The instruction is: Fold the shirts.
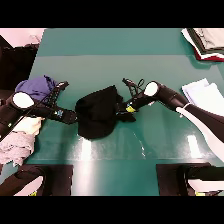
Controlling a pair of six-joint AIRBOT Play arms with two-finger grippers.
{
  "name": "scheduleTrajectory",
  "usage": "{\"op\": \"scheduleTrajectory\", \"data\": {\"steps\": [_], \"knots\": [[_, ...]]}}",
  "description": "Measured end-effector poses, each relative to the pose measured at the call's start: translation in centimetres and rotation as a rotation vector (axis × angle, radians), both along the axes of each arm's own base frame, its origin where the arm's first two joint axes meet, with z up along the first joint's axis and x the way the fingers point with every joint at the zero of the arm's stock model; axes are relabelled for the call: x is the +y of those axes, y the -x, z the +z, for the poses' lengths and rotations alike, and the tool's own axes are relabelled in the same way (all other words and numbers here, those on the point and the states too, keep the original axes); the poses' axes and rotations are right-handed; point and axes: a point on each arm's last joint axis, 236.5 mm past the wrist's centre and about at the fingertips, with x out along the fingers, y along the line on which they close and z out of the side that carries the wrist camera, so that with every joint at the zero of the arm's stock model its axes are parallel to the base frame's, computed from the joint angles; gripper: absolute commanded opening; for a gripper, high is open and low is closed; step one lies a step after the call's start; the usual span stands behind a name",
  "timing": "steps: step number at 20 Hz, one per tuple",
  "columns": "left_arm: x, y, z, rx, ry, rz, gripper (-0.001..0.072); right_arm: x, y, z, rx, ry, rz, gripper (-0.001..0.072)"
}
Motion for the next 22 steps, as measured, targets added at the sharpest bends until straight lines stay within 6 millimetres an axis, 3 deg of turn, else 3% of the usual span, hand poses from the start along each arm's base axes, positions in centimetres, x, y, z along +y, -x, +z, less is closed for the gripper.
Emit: {"op": "scheduleTrajectory", "data": {"steps": [1,3,5,8,10,12,16,19,22], "knots": [[0.0,0.0,0.0,0.000,-0.001,0.000,0.0023,0.1,-0.1,-0.2,0.000,0.002,0.000,0.0023],[0.1,-0.1,0.0,-0.004,-0.003,-0.001,0.0022,0.2,-0.4,-0.3,-0.006,0.005,0.003,0.0022],[0.4,-0.6,0.6,-0.031,-0.024,-0.014,0.0022,-0.2,-0.9,0.9,-0.046,0.000,0.007,0.0021],[2.0,-2.7,4.2,-0.116,-0.074,-0.026,0.0022,-2.9,-3.3,6.4,-0.184,-0.037,-0.049,0.0021],[3.3,-4.7,8.7,-0.208,-0.098,-0.020,0.0022,-6.3,-4.8,12.1,-0.310,-0.073,-0.126,0.0021],[4.2,-6.3,14.5,-0.327,-0.108,-0.010,0.0022,-10.5,-5.4,18.6,-0.459,-0.110,-0.224,0.0021],[4.8,-6.7,27.5,-0.612,-0.108,-0.005,0.0022,-18.8,-2.8,29.4,-0.745,-0.130,-0.415,0.0021],[4.8,-4.7,36.0,-0.814,-0.095,0.000,0.0022,-23.1,0.7,34.1,-0.892,-0.100,-0.528,0.0021],[4.8,-1.7,41.9,-0.969,-0.079,0.014,0.0022,-25.8,3.6,35.8,-0.958,-0.043,-0.608,0.0021]]}}
